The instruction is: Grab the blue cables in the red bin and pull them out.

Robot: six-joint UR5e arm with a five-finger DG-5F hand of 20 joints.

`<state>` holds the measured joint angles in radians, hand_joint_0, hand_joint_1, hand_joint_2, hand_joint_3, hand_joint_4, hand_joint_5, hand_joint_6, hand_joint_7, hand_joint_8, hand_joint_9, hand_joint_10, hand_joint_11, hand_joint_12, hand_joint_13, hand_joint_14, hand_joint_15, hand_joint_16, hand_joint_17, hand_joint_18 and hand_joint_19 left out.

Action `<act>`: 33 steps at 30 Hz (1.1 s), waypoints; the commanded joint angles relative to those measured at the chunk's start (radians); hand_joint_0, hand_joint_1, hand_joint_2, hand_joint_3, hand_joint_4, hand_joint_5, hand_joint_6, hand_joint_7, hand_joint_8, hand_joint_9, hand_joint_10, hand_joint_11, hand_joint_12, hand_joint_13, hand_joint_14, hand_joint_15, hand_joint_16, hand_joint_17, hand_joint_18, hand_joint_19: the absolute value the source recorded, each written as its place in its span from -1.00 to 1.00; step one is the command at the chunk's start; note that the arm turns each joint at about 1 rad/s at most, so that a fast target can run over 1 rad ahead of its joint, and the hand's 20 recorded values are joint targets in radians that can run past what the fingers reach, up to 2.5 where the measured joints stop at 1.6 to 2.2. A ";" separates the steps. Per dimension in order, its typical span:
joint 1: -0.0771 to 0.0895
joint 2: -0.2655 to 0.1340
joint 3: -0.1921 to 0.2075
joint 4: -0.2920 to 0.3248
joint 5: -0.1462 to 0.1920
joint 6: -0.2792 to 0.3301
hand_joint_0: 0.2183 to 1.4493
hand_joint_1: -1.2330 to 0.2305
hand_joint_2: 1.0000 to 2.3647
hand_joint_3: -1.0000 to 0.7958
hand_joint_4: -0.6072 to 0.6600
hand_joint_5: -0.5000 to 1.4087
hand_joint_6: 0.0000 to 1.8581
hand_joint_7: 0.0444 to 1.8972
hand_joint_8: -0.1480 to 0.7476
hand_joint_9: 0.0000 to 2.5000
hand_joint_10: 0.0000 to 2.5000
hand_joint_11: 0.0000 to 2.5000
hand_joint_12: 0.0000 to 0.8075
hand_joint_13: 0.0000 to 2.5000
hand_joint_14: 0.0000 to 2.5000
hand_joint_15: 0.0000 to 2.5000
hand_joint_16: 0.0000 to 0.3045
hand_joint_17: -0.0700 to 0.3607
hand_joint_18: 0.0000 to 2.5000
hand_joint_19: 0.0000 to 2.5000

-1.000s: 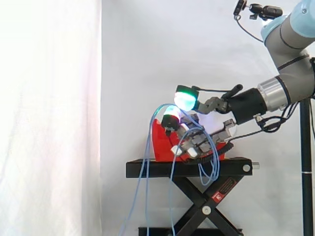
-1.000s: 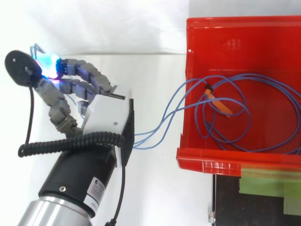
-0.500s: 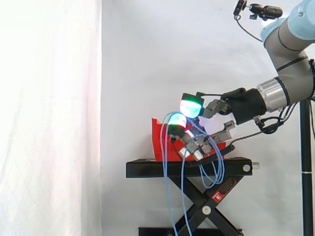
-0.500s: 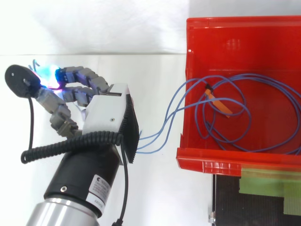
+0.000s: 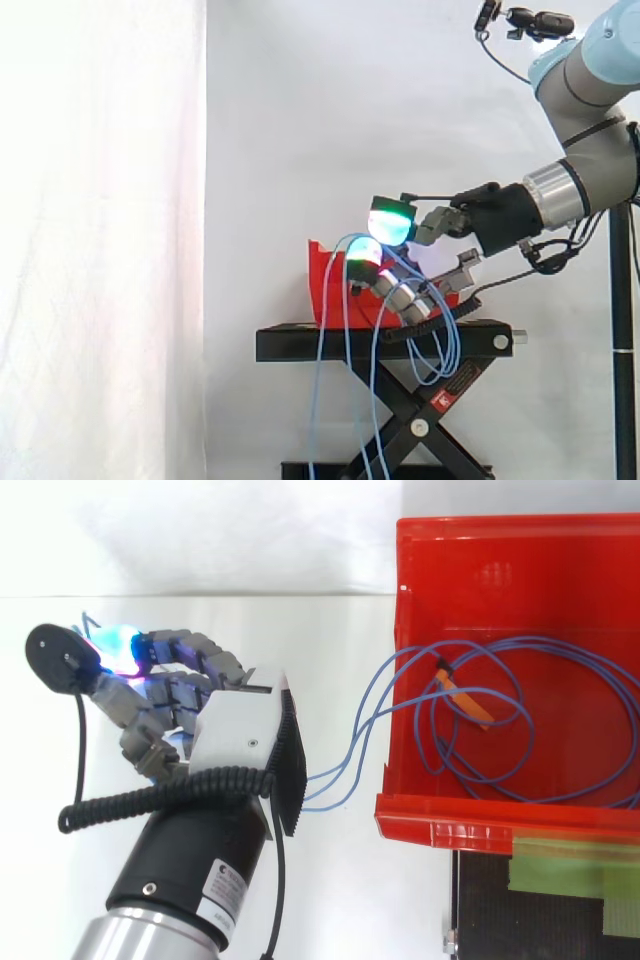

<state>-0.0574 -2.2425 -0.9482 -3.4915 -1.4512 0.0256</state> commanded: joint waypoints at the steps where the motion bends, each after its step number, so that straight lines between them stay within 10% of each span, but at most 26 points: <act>1: -0.002 0.000 -0.004 -0.001 0.000 0.001 0.14 -0.54 -1.00 -1.00 0.24 0.48 -0.54 -0.13 -0.01 -0.10 -0.98 -0.28 -0.14 -0.08 -0.97 -0.24 -0.70 -0.19 -0.21 -0.19; 9: -0.004 0.000 -0.058 -0.004 0.006 0.110 0.14 -0.54 -1.00 -1.00 0.23 0.48 -0.53 -0.14 -0.02 -0.11 -0.98 -0.28 -0.14 -0.12 -0.97 -0.29 -0.69 -0.18 -0.25 -0.23; 24: 0.031 0.000 -0.063 -0.135 0.078 0.710 0.14 -0.54 -1.00 -1.00 0.23 0.49 -0.53 -0.14 -0.03 -0.11 -0.97 -0.29 -0.13 -0.13 -0.98 -0.31 -0.68 -0.17 -0.27 -0.26; 33: 0.054 0.000 -0.106 -0.136 0.080 0.917 0.14 -0.54 -1.00 -1.00 0.23 0.49 -0.53 -0.14 -0.01 -0.11 -0.98 -0.29 -0.13 -0.12 -0.97 -0.31 -0.69 -0.19 -0.23 -0.19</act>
<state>-0.0145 -2.2422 -1.0324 -3.6275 -1.3707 0.6916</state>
